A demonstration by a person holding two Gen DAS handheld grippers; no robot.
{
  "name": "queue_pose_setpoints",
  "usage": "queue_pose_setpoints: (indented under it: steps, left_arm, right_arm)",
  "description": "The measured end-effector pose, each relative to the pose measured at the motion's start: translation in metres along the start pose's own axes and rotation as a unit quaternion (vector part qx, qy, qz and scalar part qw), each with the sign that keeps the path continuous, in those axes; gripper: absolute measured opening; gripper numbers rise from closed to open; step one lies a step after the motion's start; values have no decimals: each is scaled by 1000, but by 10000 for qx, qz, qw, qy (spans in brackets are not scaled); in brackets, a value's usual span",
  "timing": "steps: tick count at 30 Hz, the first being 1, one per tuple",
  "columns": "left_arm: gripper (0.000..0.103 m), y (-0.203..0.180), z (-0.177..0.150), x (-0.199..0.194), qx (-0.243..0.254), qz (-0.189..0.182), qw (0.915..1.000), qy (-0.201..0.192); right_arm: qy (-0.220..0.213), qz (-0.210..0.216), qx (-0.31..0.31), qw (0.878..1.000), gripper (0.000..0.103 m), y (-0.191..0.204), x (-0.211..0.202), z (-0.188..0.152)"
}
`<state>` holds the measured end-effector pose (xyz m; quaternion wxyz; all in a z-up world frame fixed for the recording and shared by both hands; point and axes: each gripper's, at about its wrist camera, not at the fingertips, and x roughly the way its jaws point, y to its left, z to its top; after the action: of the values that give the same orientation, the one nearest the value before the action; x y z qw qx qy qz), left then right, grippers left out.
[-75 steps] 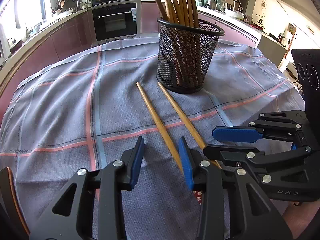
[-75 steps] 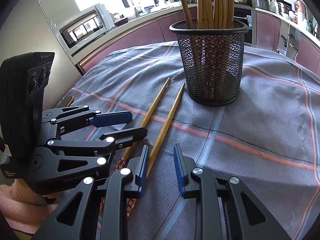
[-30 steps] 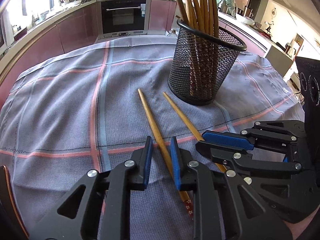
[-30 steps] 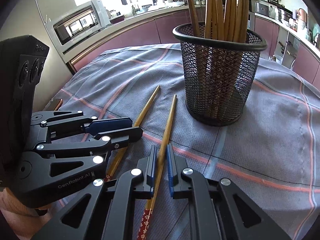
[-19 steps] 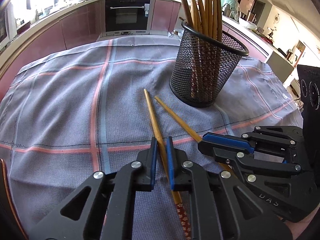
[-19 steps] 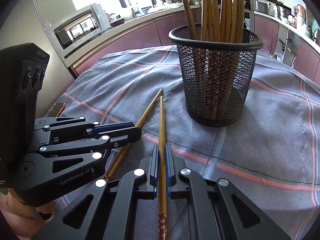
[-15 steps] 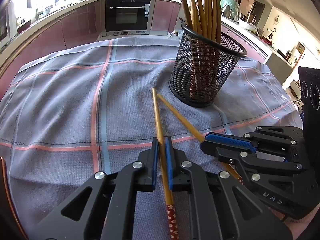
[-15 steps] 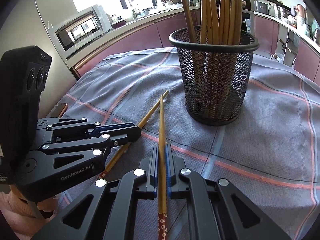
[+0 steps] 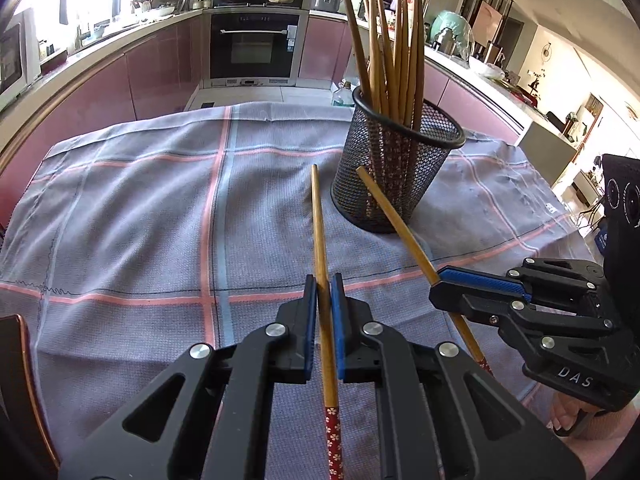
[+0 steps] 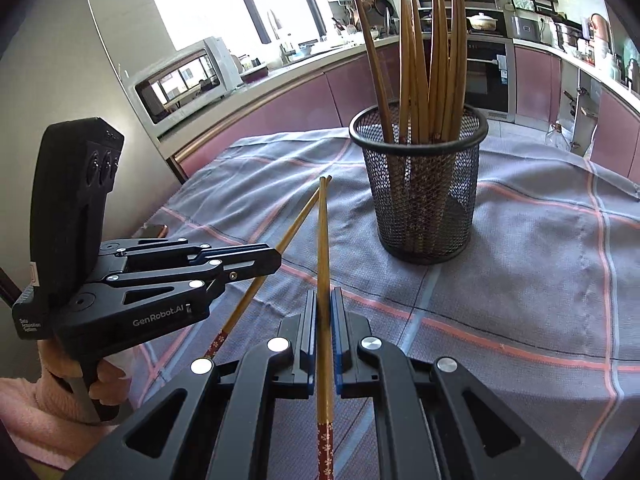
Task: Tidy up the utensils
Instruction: 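Lift the left gripper's chopstick upright over the cup while the right gripper carries its own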
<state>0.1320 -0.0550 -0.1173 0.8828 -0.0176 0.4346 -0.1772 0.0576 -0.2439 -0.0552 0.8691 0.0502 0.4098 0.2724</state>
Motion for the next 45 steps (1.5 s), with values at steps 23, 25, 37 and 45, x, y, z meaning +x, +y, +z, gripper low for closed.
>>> queue_pose_setpoints:
  steps: [23,25,37,45]
  left_arm:
    - [8,-8,12,-55,95,-356,9973,-632]
    - [8,-9,13,-58,93,-392,9969,-680]
    - [8,-18,20,-72,130,-505,9947,-886]
    - [8,-19,26,-76,144,-537,9932,-1022]
  right_arm:
    - [-756,74,-15,9971,5,-1,-42,12]
    - [-822,72,-8,9966,6,-1,-45,13]
    - [-1091,81,-32,9940,5,-3,-57,23]
    - [-1230,55,-25,9924,5,-5,-64,28]
